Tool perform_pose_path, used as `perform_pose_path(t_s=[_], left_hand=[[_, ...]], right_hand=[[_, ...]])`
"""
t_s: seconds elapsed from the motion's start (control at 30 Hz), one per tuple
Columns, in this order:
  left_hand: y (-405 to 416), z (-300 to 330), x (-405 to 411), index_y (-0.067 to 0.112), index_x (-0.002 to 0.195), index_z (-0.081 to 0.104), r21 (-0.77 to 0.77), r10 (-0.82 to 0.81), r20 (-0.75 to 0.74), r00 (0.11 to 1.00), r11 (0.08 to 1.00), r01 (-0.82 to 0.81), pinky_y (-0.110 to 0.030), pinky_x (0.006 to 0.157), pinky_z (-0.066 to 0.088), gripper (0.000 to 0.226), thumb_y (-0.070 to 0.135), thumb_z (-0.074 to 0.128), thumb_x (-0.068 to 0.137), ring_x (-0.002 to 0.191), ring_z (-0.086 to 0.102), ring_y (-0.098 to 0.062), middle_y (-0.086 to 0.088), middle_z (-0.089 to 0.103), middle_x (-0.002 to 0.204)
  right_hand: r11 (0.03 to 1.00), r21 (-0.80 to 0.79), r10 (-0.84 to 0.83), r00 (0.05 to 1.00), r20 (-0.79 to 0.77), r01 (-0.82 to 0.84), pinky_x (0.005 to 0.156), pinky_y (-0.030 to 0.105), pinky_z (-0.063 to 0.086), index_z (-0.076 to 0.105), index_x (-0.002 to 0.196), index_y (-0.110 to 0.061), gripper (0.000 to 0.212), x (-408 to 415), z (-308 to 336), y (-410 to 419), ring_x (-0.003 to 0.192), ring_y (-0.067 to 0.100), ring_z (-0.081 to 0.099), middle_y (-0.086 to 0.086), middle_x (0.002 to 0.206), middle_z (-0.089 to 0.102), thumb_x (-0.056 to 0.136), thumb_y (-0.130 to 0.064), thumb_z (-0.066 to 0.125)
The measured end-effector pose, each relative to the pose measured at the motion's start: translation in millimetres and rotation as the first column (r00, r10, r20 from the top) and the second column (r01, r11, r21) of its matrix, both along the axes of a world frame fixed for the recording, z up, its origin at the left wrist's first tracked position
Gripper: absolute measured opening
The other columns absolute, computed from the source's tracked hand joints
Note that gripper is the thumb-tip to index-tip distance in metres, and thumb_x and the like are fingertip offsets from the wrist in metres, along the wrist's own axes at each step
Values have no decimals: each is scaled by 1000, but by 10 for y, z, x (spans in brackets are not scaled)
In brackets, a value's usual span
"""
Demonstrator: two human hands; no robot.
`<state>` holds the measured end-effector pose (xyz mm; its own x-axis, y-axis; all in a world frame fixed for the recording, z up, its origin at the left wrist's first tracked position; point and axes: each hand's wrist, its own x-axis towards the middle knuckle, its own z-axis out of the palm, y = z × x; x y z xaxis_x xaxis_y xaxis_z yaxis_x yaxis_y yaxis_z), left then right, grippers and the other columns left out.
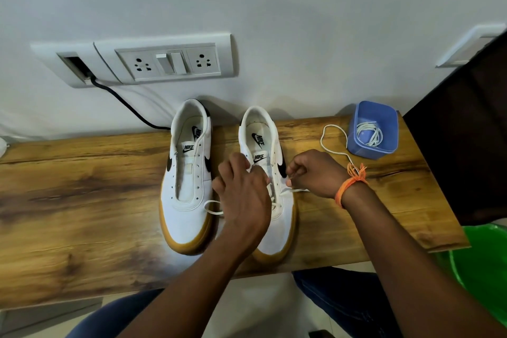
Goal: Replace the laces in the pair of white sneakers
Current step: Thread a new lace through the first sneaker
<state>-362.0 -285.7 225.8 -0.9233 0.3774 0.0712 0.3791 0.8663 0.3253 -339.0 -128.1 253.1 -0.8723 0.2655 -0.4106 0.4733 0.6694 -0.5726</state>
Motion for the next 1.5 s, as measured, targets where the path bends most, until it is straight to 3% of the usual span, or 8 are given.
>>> perform_pose_path(t_s=[0.17,0.37,0.47,0.63,0.83,0.97,1.23,1.5], left_hand=[[96,19,59,27,106,67,73,82,267,960,992,-105,-34,85,20,19,20,52,98,108,31,-20,0,36,115],[138,25,47,23,103,69,183,175,393,903,947,-263,-43,98,31,17,25,53,99,118,39,-24,-2,43,121],[136,62,23,25,102,70,159,161,399,903,957,-242,-42,97,31,17,25,54,99,118,39,-24,-2,44,121],[105,69,-34,32,102,73,46,116,375,920,989,-144,-41,94,30,18,20,62,95,116,37,-24,-1,43,117],[103,106,-64,33,96,71,82,102,471,876,984,-159,-41,94,30,17,20,59,97,118,36,-23,1,39,118],[105,121,-106,34,78,60,84,78,541,838,986,-145,-36,87,26,23,21,58,97,117,38,-22,3,31,111],[103,80,-141,36,83,72,121,81,515,853,979,-165,-48,96,39,13,29,65,92,118,43,-23,5,41,109],[101,103,-150,34,87,73,70,77,481,873,990,-126,-40,87,32,11,30,65,93,117,43,-24,2,46,113]], right_hand=[[1000,-25,-3,1000,-5,3,87,32,52,73,105,-10,23,5,-15,-1,96,20,65,5,102,71,83,-15,76],[999,-42,-26,1000,-1,26,77,30,52,76,93,-11,15,33,-36,-14,80,14,64,-2,86,70,83,-23,75],[999,-47,-26,1000,-4,26,73,26,48,76,92,-12,10,18,-38,-25,72,10,59,-6,77,66,85,-17,73],[999,-36,-24,999,31,25,81,29,52,75,95,-11,13,19,-84,-32,82,14,63,0,88,69,83,-6,72],[999,-3,-32,999,30,32,79,28,52,73,91,-12,13,-3,-103,-70,87,18,65,4,93,71,79,-8,77],[1000,11,-7,1000,24,7,82,33,55,73,93,-11,15,8,-119,-79,91,20,66,5,95,71,79,-8,77],[998,-48,-29,998,-51,27,71,26,53,77,76,-16,7,28,-30,-76,75,10,67,-3,79,73,74,-17,83],[998,37,-38,998,-49,40,72,28,53,76,77,-17,6,21,-104,-116,75,11,66,-3,80,73,79,-22,79]])
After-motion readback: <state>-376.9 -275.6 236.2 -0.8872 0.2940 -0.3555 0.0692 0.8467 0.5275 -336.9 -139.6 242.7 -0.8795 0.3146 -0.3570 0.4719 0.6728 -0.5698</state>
